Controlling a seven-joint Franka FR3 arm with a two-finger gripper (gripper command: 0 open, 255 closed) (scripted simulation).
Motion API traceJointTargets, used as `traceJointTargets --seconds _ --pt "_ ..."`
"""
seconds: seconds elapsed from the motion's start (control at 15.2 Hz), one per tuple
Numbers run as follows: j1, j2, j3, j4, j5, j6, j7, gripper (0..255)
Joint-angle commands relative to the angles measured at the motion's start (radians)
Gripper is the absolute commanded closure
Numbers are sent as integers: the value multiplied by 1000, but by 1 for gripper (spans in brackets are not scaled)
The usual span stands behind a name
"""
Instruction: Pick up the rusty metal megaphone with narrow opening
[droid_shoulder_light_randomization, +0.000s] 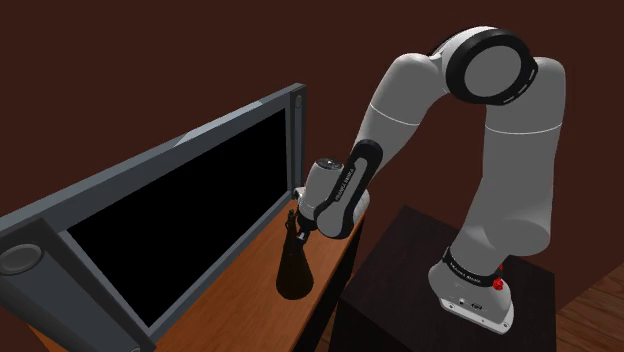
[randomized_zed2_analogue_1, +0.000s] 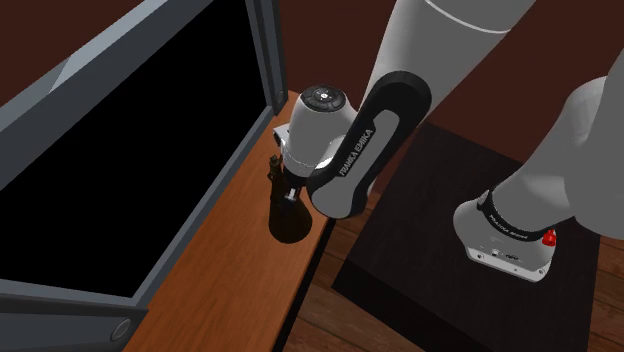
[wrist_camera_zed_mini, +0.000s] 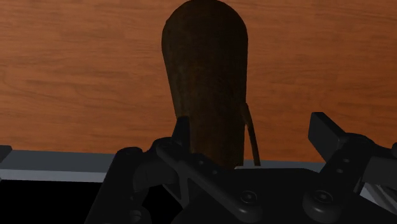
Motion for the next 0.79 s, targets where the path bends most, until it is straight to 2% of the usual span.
traceJointTargets --seconds 0.0,0.07,0.73 --pt "-1 15 2 3 1 13 -2 0" --pt "-1 15 2 3 1 13 -1 255" --pt "1 -3 0 -1 1 -1 1 255"
